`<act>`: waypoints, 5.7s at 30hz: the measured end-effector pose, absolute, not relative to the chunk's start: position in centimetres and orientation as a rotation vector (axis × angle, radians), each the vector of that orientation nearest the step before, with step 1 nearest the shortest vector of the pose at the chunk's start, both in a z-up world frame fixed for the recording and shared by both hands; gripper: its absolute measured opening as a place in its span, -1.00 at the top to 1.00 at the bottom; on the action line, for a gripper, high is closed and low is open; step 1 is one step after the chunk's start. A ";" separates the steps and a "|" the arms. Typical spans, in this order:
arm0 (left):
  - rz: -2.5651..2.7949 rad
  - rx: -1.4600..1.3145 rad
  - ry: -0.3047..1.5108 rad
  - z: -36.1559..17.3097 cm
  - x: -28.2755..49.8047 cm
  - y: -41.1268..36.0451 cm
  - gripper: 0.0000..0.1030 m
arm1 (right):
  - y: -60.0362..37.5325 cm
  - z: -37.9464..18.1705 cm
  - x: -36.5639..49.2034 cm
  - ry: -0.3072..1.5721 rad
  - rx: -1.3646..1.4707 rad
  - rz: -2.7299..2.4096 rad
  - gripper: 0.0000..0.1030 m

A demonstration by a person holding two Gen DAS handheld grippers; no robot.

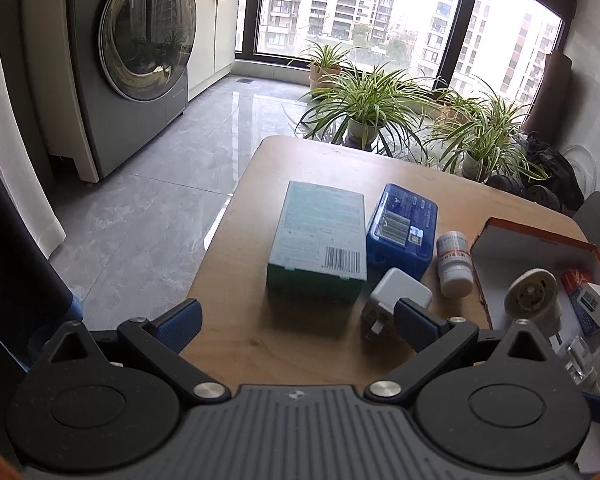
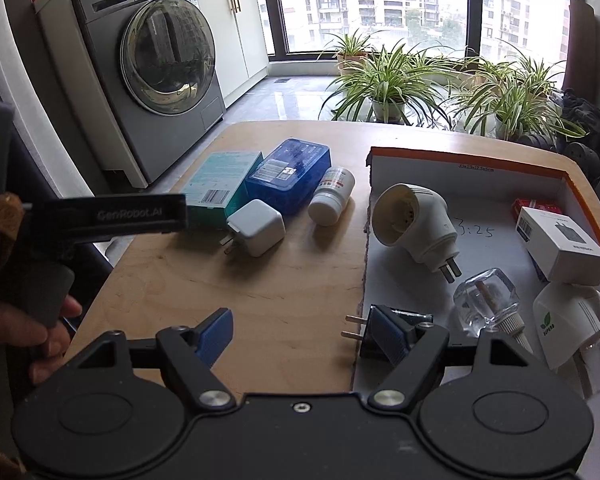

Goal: Organize rigid objects
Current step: 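Grasp the teal bandage box with the left gripper while the right grasps the white square charger, then carry the teal box over the tray with the left gripper while the right carries the white charger, then hold the teal box above the tray with the left gripper while the right holds the white charger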

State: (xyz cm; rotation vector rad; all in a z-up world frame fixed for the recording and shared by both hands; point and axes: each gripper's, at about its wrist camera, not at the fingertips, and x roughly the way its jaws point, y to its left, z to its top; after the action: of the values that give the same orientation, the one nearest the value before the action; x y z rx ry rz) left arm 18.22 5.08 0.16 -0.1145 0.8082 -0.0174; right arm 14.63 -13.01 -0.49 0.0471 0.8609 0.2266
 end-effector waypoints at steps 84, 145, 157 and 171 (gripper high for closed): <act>-0.156 -0.101 0.714 2.8 5.3 0.2 -0.39 | -16.8 2.1 4.7 0.708 0.019 0.179 -0.26; -0.360 -0.054 0.754 1.5 4.2 -12.4 -0.39 | -29.2 1.1 1.6 0.685 0.109 -0.082 -0.26; -0.355 -0.063 0.765 1.1 4.5 -12.2 -0.39 | -29.0 0.7 1.9 0.700 0.110 -0.079 -0.26; -0.355 -0.060 0.771 0.8 4.6 -12.3 -0.39 | -28.9 0.3 2.2 0.712 0.114 -0.081 -0.27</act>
State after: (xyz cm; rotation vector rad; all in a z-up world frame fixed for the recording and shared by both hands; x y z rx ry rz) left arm 4.60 -12.25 0.81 -0.0601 0.7712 -0.3554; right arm 2.25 -28.88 0.34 0.1139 0.7118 -0.0807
